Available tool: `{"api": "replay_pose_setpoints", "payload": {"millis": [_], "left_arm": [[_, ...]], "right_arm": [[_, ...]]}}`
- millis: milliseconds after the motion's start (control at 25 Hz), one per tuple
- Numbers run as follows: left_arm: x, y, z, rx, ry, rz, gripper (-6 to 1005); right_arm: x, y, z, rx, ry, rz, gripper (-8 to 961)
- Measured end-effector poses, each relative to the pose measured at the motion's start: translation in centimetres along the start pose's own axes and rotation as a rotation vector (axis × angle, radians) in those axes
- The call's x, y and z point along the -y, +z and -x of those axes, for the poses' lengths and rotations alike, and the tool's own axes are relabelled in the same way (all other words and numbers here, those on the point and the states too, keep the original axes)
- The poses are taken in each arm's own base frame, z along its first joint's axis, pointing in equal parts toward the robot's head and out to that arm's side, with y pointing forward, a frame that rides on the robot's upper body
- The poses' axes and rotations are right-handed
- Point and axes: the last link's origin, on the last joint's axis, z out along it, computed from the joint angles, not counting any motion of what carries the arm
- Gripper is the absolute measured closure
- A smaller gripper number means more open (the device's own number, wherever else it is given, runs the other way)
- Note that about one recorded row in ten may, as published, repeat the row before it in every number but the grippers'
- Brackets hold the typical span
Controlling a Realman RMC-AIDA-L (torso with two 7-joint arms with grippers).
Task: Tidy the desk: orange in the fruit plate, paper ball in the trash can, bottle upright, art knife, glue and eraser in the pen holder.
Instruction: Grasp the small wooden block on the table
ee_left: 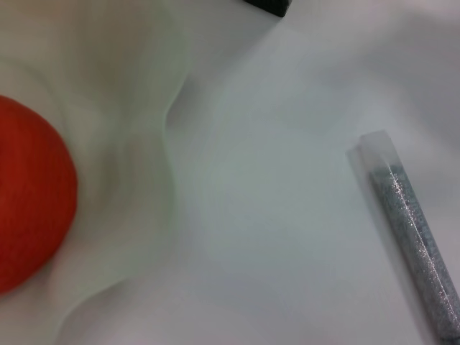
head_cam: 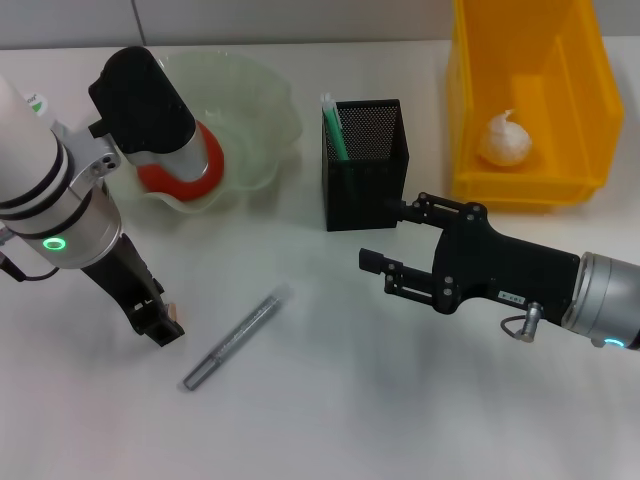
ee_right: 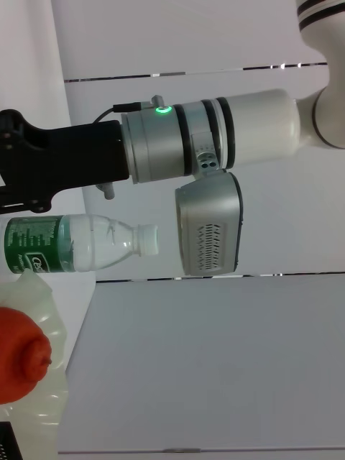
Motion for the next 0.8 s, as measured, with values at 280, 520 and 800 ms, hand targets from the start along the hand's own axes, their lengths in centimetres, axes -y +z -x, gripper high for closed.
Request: {"api": "replay_pose_setpoints", "payload": {"millis": [280,520,800], "left_arm": [[-0.03,0.27,0.18,0.011,-0.004,0.008,414],[-0.03,0.36,0.24,0.016,-0.005,0.010,414],[-0.02,0.39,0.12,0.018,0.000,0.008,414]], "right_arm": [[0.06,0.00,0.03,0.001,0.005,-0.002,301],[-0.09,0.01,0.04,0.003,0.006,0.007,301],[-0.18,-0.06,-0.01,0.002,0.007,0.009,302]]}}
